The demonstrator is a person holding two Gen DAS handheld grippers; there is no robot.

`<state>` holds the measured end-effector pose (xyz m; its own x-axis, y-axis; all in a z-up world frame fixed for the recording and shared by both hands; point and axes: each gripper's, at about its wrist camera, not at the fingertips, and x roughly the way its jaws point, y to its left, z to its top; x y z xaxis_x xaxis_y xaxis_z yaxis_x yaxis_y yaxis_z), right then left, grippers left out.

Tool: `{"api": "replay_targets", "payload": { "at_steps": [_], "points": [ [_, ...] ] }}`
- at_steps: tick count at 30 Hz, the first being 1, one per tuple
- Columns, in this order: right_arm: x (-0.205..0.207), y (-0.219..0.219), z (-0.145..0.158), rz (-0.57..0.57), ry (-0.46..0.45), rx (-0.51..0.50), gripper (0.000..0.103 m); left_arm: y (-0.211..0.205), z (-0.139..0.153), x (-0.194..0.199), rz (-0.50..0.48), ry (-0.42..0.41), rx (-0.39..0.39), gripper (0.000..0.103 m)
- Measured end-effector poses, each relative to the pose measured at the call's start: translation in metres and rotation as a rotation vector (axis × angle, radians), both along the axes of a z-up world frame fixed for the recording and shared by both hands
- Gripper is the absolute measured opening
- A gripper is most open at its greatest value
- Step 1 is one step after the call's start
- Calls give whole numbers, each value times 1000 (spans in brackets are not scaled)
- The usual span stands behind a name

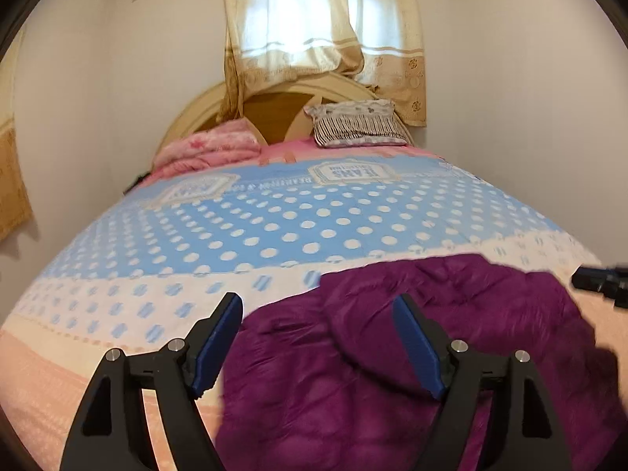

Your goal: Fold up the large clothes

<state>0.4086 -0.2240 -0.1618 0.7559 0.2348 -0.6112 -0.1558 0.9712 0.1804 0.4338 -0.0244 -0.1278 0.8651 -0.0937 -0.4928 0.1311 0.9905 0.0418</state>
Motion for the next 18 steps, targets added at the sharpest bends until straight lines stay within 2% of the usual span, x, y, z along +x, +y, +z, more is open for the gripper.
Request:
{"api": "replay_targets", "payload": {
  "at_steps": [2,5,7,8,11,18],
  "points": [
    [13,18,3,15,21,48,40,-13,-10,14,-6,68,-1,80],
    [29,50,-9,44,64,16,40,-35,-39,18,-16,137,85,80],
    [33,72,-31,82,125,-67,40,-47,-71,15,-29,218,168,80],
    [33,76,-40,89,135,-97,40,-47,-82,13,-32,234,172,80],
    [25,83,-74,108,170,-187,40,-44,-101,3,-43,240,141,80],
    [20,69,-89,98,150,-178,39,-47,-109,6,-37,246,164,86]
  ]
}}
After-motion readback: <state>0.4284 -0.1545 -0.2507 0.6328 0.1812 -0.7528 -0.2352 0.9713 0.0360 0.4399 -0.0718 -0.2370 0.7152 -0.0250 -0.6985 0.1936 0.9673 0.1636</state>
